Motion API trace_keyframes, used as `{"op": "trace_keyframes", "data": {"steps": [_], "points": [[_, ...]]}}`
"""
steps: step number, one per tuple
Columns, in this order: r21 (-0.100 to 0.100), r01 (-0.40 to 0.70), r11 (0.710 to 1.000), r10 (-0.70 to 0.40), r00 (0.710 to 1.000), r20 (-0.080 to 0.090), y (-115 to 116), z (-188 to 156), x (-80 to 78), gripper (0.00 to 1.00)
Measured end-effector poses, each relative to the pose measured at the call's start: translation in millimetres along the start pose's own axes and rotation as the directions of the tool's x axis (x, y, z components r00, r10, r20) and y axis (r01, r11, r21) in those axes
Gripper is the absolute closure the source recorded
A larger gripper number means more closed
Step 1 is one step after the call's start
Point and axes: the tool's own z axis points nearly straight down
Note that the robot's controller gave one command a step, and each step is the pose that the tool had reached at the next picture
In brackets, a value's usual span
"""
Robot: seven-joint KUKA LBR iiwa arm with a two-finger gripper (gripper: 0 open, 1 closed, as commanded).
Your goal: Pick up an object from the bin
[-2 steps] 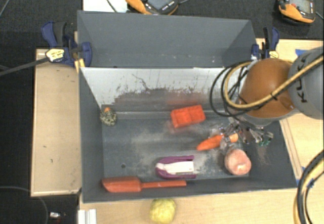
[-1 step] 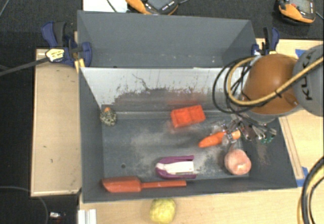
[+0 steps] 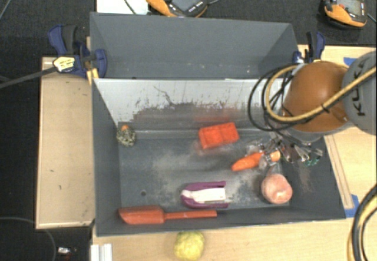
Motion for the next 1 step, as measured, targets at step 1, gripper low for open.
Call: {"op": "trace_keyframes", "data": {"steps": [1], "points": [[0.001, 0.0, 1.0, 0.0, 1.0, 0.002, 0.1, -5.5, -0.5, 1.0]]}}
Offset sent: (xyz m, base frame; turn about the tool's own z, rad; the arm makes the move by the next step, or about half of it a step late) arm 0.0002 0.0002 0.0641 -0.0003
